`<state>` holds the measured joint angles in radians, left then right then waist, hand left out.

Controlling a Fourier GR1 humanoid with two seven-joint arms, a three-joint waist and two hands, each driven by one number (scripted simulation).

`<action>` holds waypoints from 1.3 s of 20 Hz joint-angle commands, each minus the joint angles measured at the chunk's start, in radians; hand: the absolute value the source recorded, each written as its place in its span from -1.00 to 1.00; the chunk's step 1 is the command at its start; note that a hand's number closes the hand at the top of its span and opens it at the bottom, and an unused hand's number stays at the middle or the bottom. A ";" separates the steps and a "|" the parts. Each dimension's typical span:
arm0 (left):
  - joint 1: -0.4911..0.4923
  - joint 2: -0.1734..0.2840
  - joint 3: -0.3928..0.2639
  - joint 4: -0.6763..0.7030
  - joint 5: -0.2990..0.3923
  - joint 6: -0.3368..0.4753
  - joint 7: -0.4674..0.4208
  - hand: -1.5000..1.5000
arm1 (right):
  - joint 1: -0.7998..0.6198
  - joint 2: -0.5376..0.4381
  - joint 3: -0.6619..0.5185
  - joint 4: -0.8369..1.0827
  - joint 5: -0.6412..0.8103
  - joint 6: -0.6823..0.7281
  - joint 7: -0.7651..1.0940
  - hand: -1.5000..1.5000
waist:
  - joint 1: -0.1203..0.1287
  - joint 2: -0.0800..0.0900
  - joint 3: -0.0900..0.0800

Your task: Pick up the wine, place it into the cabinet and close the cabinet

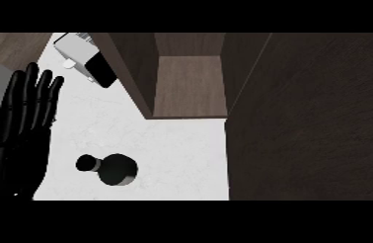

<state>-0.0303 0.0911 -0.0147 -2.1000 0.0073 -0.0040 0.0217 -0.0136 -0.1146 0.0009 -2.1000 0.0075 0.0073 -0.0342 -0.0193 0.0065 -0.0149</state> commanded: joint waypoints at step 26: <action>0.299 -0.089 -0.981 -0.275 -0.409 0.552 0.227 -1.00 | 0.162 -0.052 0.101 -0.368 -0.218 0.121 0.406 -1.00 | 0.021 -0.011 0.016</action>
<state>0.2592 0.0564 -0.8437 -2.2908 -0.3538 0.4946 0.1722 0.1448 -0.1554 0.1189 -2.4097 -0.1868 0.1263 0.3328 0.0001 -0.0029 0.0004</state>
